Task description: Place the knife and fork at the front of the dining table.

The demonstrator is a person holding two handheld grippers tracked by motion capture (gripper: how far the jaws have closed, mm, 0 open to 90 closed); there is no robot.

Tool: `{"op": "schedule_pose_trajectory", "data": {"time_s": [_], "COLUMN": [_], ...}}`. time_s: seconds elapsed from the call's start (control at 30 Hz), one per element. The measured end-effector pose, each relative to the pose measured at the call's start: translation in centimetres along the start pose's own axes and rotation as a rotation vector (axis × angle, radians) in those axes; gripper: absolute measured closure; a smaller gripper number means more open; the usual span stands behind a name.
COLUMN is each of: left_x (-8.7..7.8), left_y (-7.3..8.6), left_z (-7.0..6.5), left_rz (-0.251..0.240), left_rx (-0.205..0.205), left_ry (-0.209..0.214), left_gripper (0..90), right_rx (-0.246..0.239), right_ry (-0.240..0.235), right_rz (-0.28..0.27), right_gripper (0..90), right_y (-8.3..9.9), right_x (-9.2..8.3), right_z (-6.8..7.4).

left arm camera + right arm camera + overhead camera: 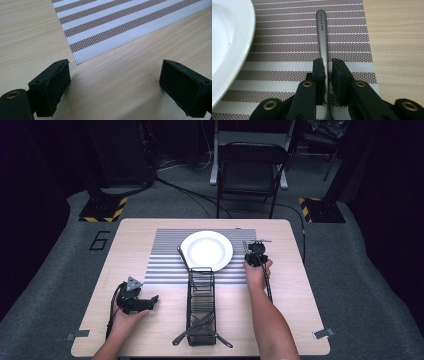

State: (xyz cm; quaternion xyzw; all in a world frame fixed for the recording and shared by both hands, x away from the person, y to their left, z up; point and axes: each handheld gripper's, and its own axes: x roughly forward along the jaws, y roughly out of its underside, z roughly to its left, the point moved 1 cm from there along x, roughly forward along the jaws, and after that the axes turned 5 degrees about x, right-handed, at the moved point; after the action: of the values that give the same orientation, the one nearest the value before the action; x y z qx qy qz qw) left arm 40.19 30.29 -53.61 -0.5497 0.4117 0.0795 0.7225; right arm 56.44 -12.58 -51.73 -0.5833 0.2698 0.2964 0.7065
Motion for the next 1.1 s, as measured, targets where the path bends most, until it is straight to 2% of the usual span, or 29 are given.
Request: {"op": "schedule_pose_trajectory", "data": {"time_s": [0.2, 0.27, 0.33, 0.57, 0.73, 0.87, 1.0, 1.1], "left_x": [0.0, 0.0, 0.0, 0.0, 0.0, 0.0, 0.0, 0.0], "left_y": [0.0, 0.0, 0.0, 0.0, 0.0, 0.0, 0.0, 0.0], "left_z": [0.0, 0.0, 0.0, 0.0, 0.0, 0.0, 0.0, 0.0], "left_rz": [-0.002, 0.000, 0.000, -0.002, -0.003, -0.002, -0.008, -0.007], "left_rx": [0.001, 0.000, 0.000, 0.000, -0.006, -0.005, -0.003, -0.003], "left_ry": [-0.001, 0.000, 0.000, -0.001, -0.001, -0.001, -0.005, -0.005], "left_gripper": [9.5, 9.5, 9.6, 9.6, 10.5, 10.5, 10.6, 10.8], "right_rx": [-0.031, -0.027, -0.057, -0.067, -0.082, -0.113, -0.114, -0.104], "right_ry": [-0.005, -0.008, -0.008, -0.030, -0.043, -0.043, -0.036, -0.047], "right_rz": [0.004, 0.006, -0.011, -0.022, -0.030, -0.029, -0.017, -0.020], "right_gripper": [77.1, 77.0, 75.1, 74.6, 79.6, 84.4, 87.8, 89.1], "right_y": [-0.1, -0.1, -0.3, -0.4, 0.0, 0.5, 1.1, 1.5], "right_x": [-0.5, -0.7, -1.2, -2.7, -3.7, -4.2, -4.5, -4.7], "right_z": [-0.3, -0.3, -0.4, -0.9, -1.5, -2.1, -3.0, -3.6]}}
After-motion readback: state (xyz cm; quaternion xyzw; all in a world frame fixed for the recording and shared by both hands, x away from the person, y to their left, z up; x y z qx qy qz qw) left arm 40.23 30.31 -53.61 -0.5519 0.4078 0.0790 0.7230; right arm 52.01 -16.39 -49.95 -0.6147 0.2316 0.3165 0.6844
